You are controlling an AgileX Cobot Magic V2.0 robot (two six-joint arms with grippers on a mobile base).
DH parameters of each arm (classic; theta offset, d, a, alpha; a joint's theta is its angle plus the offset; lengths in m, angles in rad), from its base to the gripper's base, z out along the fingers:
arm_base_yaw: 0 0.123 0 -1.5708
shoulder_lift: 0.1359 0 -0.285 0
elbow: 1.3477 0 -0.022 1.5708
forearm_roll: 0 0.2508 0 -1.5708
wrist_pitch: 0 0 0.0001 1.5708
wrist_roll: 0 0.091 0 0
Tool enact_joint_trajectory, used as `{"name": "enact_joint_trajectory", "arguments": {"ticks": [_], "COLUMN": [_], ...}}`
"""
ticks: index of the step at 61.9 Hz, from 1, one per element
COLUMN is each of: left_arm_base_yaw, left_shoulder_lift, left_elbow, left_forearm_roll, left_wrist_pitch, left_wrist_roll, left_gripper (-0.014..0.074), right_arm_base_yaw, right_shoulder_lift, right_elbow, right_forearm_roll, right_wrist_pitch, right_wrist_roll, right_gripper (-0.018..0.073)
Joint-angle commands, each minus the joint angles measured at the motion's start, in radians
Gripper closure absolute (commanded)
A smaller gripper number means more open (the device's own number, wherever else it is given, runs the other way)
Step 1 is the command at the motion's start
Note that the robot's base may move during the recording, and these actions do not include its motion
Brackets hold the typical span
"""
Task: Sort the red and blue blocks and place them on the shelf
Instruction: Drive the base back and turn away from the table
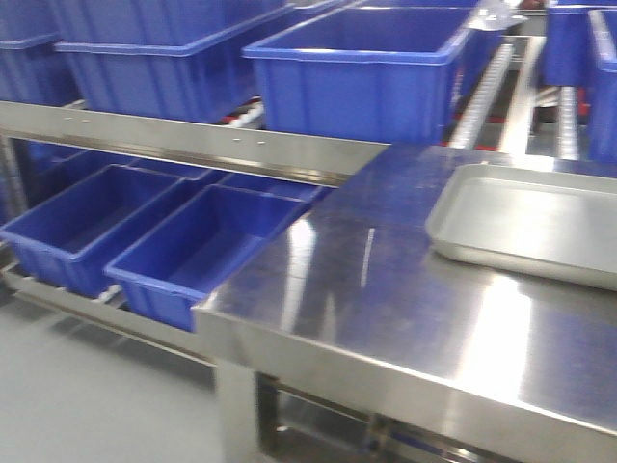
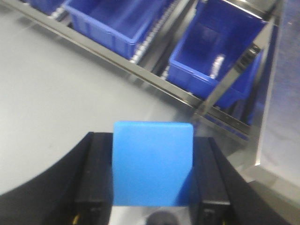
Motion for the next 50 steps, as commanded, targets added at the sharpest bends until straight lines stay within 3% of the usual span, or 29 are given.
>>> {"name": "enact_joint_trajectory", "arguments": {"ticks": [1, 50], "left_arm_base_yaw": [0.003, 0.003], "left_shoulder_lift": [-0.004, -0.004], "left_elbow": [-0.028, -0.028], "left_forearm_roll": [0.006, 0.006], "left_wrist_pitch": [-0.074, -0.074], "left_wrist_roll": [-0.009, -0.009], "left_gripper": [0.0472, 0.0472], "right_arm_base_yaw": [-0.008, -0.008], "right_shoulder_lift": [0.007, 0.007], "right_elbow": [-0.029, -0.029], "right_forearm_roll": [-0.004, -0.004], "right_wrist_pitch": [-0.086, -0.086], "right_wrist_roll": [-0.005, -0.005], "right_gripper": [0.0510, 0.0510]}}
